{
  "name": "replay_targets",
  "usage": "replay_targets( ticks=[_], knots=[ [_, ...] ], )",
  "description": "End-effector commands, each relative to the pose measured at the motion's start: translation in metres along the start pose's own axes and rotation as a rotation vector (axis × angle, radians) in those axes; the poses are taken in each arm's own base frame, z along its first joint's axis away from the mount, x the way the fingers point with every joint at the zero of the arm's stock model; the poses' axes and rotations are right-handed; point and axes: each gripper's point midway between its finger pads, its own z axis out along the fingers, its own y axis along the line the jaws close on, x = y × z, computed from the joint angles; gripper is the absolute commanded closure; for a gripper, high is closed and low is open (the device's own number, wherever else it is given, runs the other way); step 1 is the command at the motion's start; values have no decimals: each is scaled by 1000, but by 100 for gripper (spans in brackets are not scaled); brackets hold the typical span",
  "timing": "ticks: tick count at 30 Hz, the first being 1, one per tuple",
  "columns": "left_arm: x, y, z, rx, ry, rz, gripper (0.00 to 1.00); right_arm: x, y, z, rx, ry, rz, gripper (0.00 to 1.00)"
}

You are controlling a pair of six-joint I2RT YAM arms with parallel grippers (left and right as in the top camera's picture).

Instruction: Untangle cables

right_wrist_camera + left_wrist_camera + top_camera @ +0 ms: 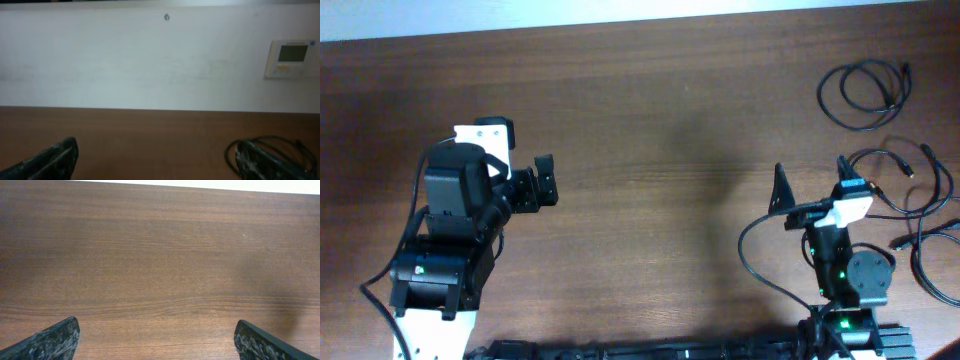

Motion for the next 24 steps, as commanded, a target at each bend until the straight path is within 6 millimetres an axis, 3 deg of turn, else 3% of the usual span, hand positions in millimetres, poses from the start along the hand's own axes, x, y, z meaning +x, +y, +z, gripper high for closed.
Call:
replay_targets(
  ticks=[1, 7, 16, 18, 24],
  knots=[
    [-3, 2, -2, -10, -11, -16, 1, 19, 0, -9, 4, -5, 5, 0],
    [-3, 2, -2, -10, -11, -16, 1, 33, 0, -12, 6, 54, 10, 1],
    [-3, 2, -2, -10, -11, -16, 1, 78, 0, -33, 13, 235, 27, 1],
    [-3, 2, -2, -10, -11, -16, 1, 63, 0, -33, 17, 170, 17, 1],
    [-3, 2, -2, -10, -11, -16, 1, 62, -2, -33, 28, 169, 16, 1]
  ],
)
